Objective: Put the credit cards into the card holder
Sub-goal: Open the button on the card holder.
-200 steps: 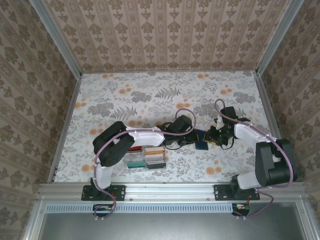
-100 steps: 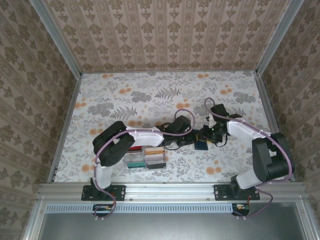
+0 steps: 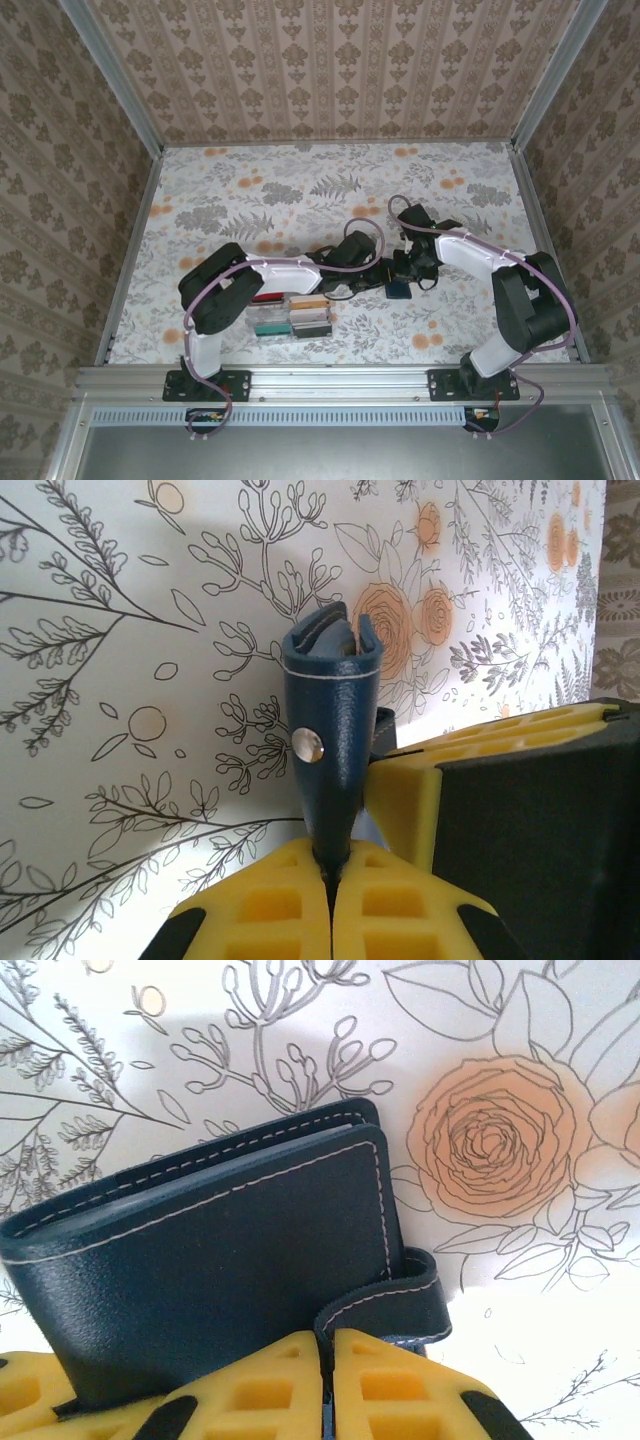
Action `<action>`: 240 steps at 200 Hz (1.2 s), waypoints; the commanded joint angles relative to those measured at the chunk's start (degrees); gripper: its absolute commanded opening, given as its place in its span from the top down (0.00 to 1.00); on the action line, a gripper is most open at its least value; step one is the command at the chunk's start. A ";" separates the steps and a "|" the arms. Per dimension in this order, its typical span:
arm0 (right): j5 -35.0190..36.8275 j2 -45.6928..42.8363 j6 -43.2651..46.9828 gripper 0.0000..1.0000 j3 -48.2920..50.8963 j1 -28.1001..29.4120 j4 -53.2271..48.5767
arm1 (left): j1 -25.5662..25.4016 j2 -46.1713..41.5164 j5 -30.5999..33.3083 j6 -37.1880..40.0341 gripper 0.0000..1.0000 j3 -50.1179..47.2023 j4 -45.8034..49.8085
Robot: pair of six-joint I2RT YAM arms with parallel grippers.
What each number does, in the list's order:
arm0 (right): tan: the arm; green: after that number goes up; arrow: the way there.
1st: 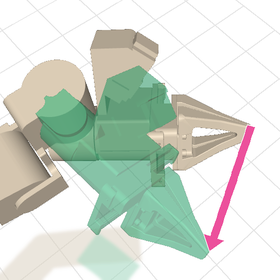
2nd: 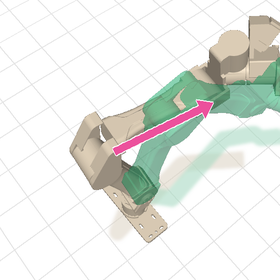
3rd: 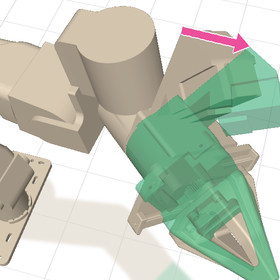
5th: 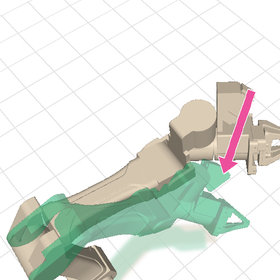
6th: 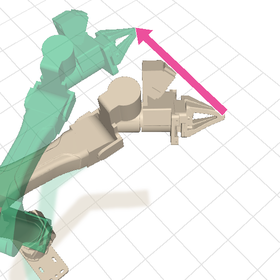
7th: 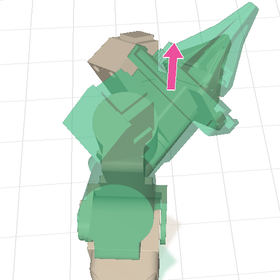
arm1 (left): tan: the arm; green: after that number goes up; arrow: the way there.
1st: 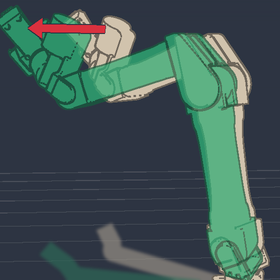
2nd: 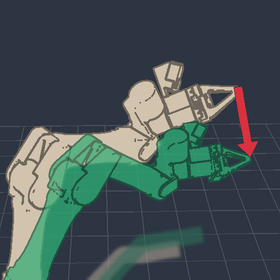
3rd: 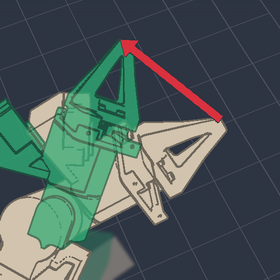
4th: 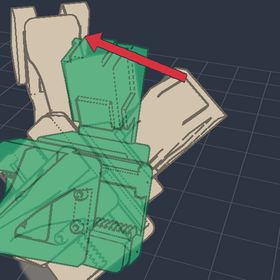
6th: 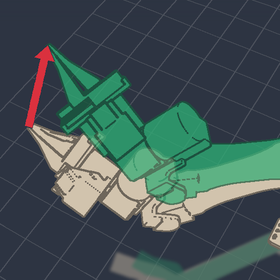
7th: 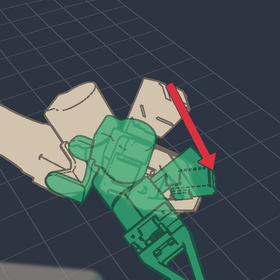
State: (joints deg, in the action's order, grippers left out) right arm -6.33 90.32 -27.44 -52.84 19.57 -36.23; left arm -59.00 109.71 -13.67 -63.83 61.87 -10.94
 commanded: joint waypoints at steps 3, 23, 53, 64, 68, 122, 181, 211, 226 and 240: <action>12.04 0.66 -0.69 0.94 0.23 -1.42 -3.34 | 0.84 -4.93 -1.40 2.05 1.00 -2.07 -0.13; 12.42 1.14 -0.80 0.97 -0.24 -1.88 -3.69 | 0.93 -5.34 -1.45 2.05 1.00 -3.05 -0.21; 12.99 1.68 -1.22 0.96 -0.54 -2.03 -4.29 | 1.38 -5.65 -1.51 1.85 1.00 -3.87 -0.23; 14.35 1.78 -1.15 0.94 -0.73 -2.14 -4.93 | 1.53 -5.52 -2.06 2.04 1.00 -3.73 0.25; 14.73 1.82 -1.01 0.93 -0.85 -2.23 -5.14 | 1.55 -5.54 -2.14 2.22 1.00 -3.70 0.49; 9.49 5.48 1.78 0.87 -2.01 -3.52 -6.02 | 1.90 -3.38 -3.99 2.76 1.00 -2.48 2.14; 14.23 6.60 0.55 0.79 -2.18 -3.49 -9.01 | 1.91 -1.90 -2.20 4.54 0.90 0.21 9.55; 14.94 2.11 -0.07 0.73 -2.01 -3.52 -9.63 | 1.79 -1.12 -0.60 7.44 0.77 4.37 16.06; 14.97 -2.09 -0.22 0.70 -2.25 -3.75 -9.65 | 1.64 -1.49 1.84 9.05 0.72 6.04 20.16; 14.75 -5.85 0.13 0.60 -2.70 -4.09 -9.83 | 1.70 -2.14 3.97 9.52 0.61 6.54 22.30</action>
State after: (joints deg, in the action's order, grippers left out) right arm 6.31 91.64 -27.35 -54.43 16.10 -43.44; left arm -57.60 107.81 -14.13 -57.36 66.04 3.55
